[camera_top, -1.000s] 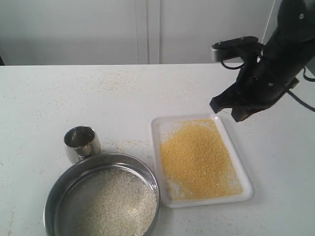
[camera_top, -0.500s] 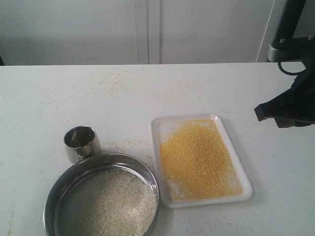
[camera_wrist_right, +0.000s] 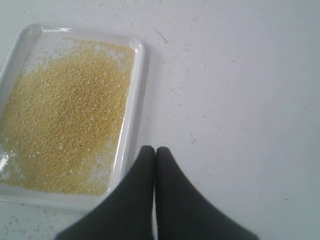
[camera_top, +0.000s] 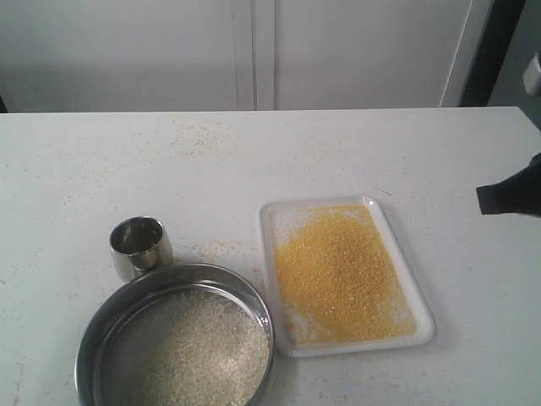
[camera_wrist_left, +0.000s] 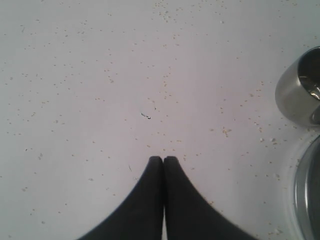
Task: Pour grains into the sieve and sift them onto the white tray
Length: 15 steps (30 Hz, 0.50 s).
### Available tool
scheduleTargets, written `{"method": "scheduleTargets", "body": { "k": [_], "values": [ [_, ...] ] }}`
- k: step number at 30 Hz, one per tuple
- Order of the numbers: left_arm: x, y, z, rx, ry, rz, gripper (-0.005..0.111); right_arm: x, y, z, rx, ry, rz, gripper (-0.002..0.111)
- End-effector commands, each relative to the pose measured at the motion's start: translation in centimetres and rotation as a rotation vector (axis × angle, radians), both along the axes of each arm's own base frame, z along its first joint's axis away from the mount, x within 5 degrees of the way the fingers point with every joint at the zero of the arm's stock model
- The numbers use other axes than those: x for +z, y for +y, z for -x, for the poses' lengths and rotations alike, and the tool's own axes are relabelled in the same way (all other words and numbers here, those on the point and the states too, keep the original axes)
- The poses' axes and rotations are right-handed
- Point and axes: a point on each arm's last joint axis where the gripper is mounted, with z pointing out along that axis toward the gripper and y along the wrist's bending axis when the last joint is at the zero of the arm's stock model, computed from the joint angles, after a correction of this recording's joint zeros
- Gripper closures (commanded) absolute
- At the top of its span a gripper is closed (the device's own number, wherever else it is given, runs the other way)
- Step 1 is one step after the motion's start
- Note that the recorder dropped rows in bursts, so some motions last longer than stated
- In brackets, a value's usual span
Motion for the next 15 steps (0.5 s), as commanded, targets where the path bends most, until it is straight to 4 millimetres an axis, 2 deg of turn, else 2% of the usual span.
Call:
{"method": "scheduleTargets", "body": {
  "k": [1, 3, 7, 15],
  "values": [
    [-0.1, 0.1, 0.2, 0.007, 0.003, 0.005, 0.107, 0.4, -0.6, 2.3, -0.017, -0.120, -0.018, 0.108],
    [-0.1, 0.1, 0.2, 0.007, 0.003, 0.005, 0.107, 0.6, -0.8, 4.0, -0.019, -0.207, -0.032, 0.108],
    [-0.1, 0.1, 0.2, 0.007, 0.003, 0.005, 0.107, 1.1, -1.2, 6.1, -0.019, -0.286, -0.041, 0.108],
    [-0.1, 0.1, 0.2, 0.007, 0.003, 0.005, 0.107, 1.6, -1.3, 7.0, -0.019, -0.326, -0.050, 0.108]
  ]
}}
